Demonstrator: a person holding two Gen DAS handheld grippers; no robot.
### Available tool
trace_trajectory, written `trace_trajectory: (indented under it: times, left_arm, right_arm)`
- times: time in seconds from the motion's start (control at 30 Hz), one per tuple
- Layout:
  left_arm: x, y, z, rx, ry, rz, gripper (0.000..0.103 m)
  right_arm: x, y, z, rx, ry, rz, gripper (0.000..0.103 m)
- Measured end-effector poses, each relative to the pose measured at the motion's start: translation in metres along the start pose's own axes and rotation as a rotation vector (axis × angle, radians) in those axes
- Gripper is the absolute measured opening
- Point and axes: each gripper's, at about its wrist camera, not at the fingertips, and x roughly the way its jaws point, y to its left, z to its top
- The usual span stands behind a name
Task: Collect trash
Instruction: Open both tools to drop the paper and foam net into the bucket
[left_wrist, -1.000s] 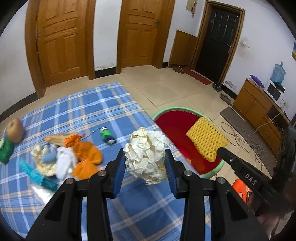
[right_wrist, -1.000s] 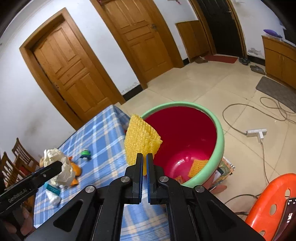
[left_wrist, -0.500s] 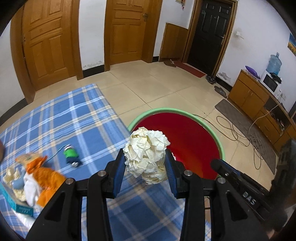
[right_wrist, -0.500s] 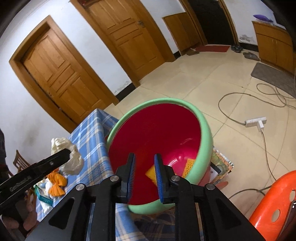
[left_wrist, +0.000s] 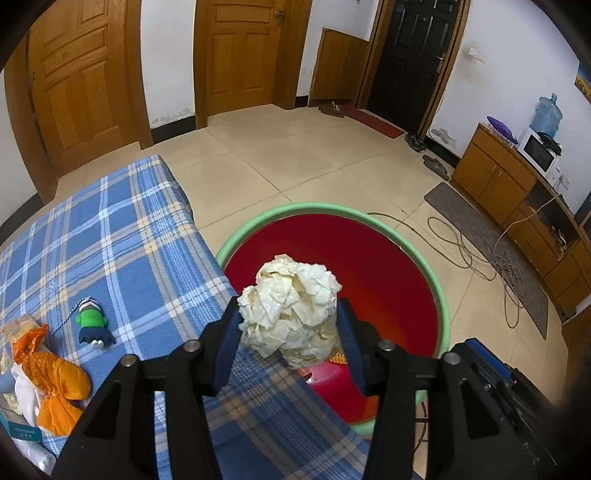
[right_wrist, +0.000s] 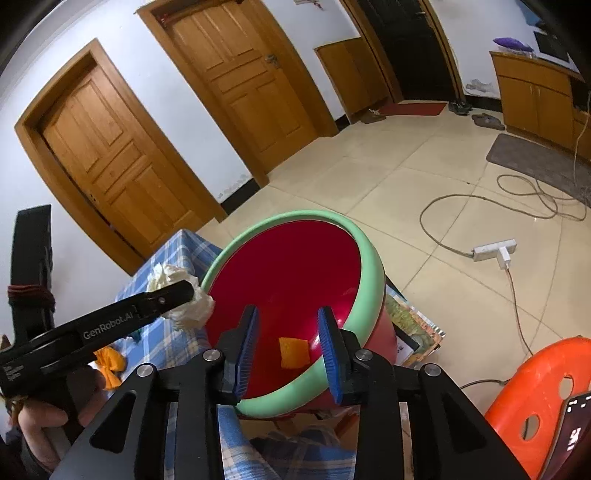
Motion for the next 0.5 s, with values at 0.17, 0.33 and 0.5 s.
trace_trajectory:
  times: [0.17, 0.33, 0.5]
  left_arm:
    - [-0.009, -0.004, 0.001, 0.025, -0.041, 0.007, 0.067]
    - [-0.018, -0.004, -0.002, 0.015, -0.051, -0.006, 0.067]
    - [-0.028, 0.0, -0.008, 0.0, -0.054, 0.0, 0.067]
  right_arm:
    - [-0.001, -0.008, 0.001, 0.021, -0.003, -0.012, 0.037]
    - [-0.006, -0.012, 0.002, 0.029, -0.009, -0.011, 0.042]
    - [-0.015, -0.007, 0.002, 0.022, -0.023, -0.003, 0.05]
